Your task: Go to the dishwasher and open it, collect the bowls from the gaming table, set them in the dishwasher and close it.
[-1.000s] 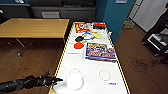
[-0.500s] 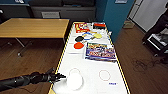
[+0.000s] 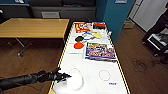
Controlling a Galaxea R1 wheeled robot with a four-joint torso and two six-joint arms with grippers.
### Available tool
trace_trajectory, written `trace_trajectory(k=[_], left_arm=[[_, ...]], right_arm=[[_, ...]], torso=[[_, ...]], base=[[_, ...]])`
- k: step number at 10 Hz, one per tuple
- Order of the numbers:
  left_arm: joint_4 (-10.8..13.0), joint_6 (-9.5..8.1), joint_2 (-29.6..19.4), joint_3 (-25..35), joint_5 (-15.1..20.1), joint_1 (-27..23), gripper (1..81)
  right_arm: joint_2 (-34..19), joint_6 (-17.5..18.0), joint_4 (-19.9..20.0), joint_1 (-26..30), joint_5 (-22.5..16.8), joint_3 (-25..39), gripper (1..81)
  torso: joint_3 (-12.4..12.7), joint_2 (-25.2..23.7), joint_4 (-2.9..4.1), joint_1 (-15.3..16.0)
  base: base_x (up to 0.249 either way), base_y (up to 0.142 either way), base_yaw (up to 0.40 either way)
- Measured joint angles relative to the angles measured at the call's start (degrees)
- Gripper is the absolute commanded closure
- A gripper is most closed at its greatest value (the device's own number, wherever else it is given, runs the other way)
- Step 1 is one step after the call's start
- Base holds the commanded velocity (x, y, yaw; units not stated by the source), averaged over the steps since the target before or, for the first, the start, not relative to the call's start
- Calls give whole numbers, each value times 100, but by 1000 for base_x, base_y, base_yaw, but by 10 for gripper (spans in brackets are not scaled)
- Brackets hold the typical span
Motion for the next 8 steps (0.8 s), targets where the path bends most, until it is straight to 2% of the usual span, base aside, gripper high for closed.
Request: trace_trajectory(k=[4,8], left_arm=[[55,2,369,-89,163,2,10],[104,2,958,-636,310,74,10]], right_arm=[[-1,0,0,0,2,-4,811],[-6,-2,0,0,9,-4,811]], torso=[[0,0,0,0],[0,0,0,0]], base=[[0,0,0],[0,0,0]])
